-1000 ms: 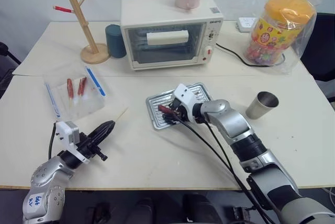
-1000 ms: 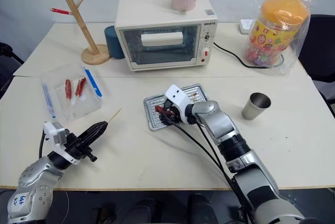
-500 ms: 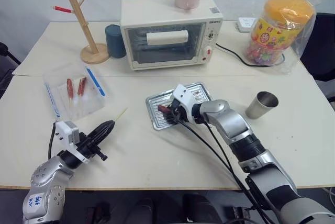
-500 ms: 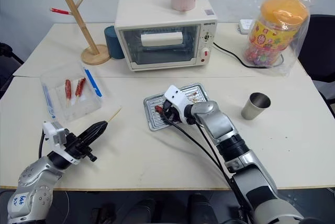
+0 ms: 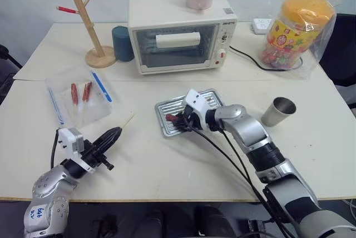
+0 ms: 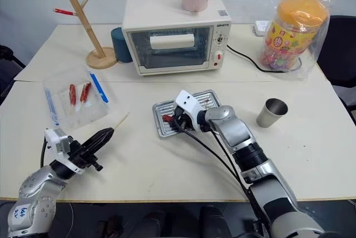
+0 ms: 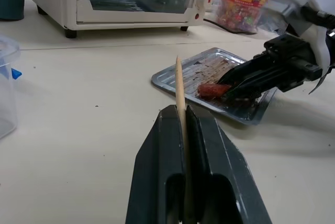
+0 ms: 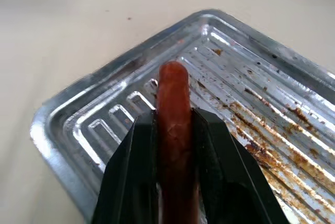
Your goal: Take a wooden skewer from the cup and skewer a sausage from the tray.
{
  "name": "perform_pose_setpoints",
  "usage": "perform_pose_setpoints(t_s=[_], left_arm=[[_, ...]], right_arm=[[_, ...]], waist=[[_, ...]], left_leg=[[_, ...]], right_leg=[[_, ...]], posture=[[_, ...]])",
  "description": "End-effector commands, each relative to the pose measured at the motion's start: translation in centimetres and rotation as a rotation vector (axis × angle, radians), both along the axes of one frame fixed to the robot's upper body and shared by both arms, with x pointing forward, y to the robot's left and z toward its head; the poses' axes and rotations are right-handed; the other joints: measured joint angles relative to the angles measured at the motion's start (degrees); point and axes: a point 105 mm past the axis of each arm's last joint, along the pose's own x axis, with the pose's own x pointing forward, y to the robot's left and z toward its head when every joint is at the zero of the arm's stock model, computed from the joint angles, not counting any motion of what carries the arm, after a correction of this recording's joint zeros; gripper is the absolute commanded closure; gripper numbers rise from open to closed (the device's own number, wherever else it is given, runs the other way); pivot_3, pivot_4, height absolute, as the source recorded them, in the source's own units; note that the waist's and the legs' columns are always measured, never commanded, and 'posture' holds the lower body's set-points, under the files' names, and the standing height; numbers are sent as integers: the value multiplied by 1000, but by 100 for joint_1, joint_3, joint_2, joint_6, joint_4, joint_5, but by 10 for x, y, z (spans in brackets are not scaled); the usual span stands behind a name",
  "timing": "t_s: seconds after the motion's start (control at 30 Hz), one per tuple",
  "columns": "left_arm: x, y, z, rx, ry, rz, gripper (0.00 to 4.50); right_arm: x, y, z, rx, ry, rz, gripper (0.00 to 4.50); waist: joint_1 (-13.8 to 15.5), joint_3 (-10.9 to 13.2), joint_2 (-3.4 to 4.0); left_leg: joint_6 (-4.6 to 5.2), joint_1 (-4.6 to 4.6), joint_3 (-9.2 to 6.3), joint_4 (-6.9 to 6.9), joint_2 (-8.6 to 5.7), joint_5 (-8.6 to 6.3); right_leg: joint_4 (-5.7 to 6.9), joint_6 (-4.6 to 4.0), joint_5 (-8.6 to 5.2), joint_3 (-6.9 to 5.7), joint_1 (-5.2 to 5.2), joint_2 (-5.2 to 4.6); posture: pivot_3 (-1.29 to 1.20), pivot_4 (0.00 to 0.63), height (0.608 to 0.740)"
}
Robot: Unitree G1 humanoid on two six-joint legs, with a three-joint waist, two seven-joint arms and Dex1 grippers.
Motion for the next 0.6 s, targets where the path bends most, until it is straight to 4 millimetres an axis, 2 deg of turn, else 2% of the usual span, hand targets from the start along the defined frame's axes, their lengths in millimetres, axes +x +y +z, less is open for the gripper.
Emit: perform_pose_setpoints(t_s=[0.03,0.17,0.3,0.37,0.43,0.47,0.53,0.6], left_arm=[[0,2,8,28,-39,-2,4500],[0,-2,10,35,-47,-27,4500],[2,-4,10,36,-49,-39,4500],[2,-4,10,36,-50,-40,4500],[2,-4,9,36,-48,-39,4500],[2,-3,9,36,-46,-38,4500],[2,-3,8,37,-45,-37,4500],[1,-3,7,36,-42,-35,4500]], right_arm=[[-3,-2,21,26,-60,49,3469],[-10,-5,40,69,-67,94,3469],[-12,-4,29,38,-53,103,3469],[-13,2,32,85,-38,95,3469],[-15,9,34,132,19,85,3092],[-10,11,36,138,-23,66,2967],[-5,13,38,137,-87,46,2385],[-3,14,31,97,-107,48,1942]], waist=[[-3,0,0],[-15,0,0],[-47,0,0],[-59,0,0],[-83,0,0],[-82,0,0],[-76,0,0],[-72,0,0]], left_leg=[[0,0,0,0,0,0],[0,0,0,-2,1,0],[0,0,0,-2,1,0],[0,0,0,-2,1,0],[-1,0,0,-4,2,0],[-2,0,0,-5,3,1],[-3,0,0,-5,3,2],[-3,0,0,-4,2,2]], right_leg=[[0,0,0,0,0,0],[0,0,0,0,-1,0],[-1,0,0,0,0,0],[-1,0,0,0,-1,0],[1,0,0,0,-2,1],[3,0,0,1,-2,2],[8,0,0,0,-3,2],[7,0,0,0,-2,1]], posture=[[0,150,740],[0,150,740],[0,150,740],[0,150,740],[0,150,740],[0,150,740],[0,150,740],[0,150,740]])
